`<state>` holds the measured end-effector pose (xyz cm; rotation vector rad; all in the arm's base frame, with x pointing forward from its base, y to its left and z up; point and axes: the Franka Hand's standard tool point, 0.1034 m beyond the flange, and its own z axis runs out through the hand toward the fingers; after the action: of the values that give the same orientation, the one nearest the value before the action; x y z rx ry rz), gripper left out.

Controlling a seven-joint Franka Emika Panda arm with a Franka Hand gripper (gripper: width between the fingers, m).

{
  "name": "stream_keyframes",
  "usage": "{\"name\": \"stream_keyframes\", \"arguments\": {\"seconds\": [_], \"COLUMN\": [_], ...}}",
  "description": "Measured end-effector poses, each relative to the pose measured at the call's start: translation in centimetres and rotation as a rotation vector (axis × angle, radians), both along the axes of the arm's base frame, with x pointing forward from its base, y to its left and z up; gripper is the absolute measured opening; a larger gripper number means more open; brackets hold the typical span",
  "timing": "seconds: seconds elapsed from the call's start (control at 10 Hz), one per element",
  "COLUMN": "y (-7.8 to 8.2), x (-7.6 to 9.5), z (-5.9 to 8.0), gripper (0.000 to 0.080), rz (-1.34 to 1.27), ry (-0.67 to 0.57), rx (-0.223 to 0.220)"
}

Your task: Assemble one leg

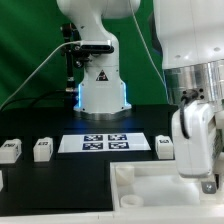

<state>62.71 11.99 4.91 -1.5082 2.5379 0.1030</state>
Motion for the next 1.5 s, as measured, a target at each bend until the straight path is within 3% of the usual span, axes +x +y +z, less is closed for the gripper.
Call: {"name": "stream_keyframes", "arguments": {"seconds": [0.1, 0.2, 0.4, 0.8, 1.0, 1.1, 1.2, 1.4, 1.5], "y": [0.0, 0.5, 0.8, 0.5, 0.3, 0.1, 0.0, 0.0, -0.3], "x": [0.0, -0.2, -0.6, -0.6, 0.1, 0.1, 0.0, 0.1, 0.0], "z": [0.0, -0.1, 0.1, 0.0, 0.9, 0.8, 0.7, 0.7, 0.6], "gripper": [0.0538, 0.0614, 0.0642, 0.0649, 0.0649, 0.0649, 0.0533, 0.0533, 0.0275], "rz": [0.05, 0.168, 0.615, 0.999, 1.533, 1.593, 1.65, 1.589, 1.533], "ry": [-0.007, -0.03, -0.101, -0.155, -0.164, -0.176, -0.181, -0.171, -0.159], "rx": [-0.007, -0.023, -0.083, -0.138, -0.191, -0.205, -0.211, -0.207, -0.203]}}
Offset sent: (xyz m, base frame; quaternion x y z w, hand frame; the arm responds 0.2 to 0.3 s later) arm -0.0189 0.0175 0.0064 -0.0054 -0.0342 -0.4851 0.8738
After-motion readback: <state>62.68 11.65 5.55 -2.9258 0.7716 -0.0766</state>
